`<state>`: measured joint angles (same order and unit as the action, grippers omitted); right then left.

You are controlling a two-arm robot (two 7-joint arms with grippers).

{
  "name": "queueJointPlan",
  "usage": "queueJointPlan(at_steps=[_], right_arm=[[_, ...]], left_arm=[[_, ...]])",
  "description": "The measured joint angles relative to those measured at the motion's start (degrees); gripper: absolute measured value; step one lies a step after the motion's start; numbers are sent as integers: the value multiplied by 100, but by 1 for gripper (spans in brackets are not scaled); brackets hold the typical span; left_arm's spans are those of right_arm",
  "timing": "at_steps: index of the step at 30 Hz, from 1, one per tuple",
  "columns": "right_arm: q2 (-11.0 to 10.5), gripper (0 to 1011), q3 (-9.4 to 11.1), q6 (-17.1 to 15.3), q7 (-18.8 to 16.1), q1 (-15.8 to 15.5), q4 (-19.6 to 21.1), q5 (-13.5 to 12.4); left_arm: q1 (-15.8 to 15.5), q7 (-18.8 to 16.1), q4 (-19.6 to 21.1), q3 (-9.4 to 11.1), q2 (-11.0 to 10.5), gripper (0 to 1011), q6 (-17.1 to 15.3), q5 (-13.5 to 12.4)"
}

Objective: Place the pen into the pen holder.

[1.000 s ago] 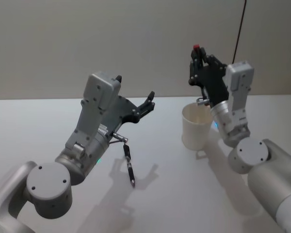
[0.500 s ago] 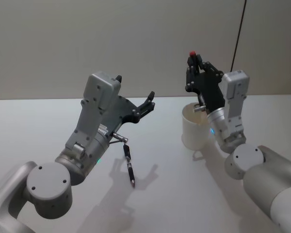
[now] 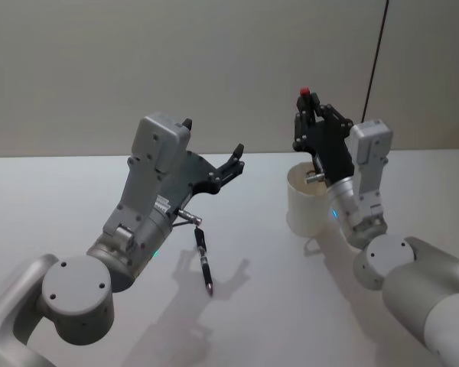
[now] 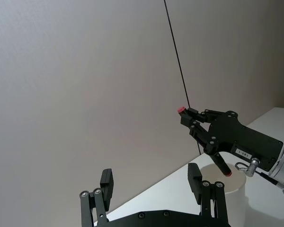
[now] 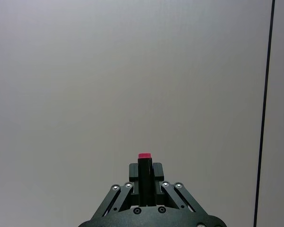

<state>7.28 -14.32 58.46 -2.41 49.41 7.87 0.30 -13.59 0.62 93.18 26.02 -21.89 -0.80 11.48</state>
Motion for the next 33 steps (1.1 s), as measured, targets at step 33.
queueJointPlan(at_steps=[33], right_arm=[[29,226,-46,158,352,-49,-330,281]], left_arm=[[0,0,0,0,0,1000,0,0]])
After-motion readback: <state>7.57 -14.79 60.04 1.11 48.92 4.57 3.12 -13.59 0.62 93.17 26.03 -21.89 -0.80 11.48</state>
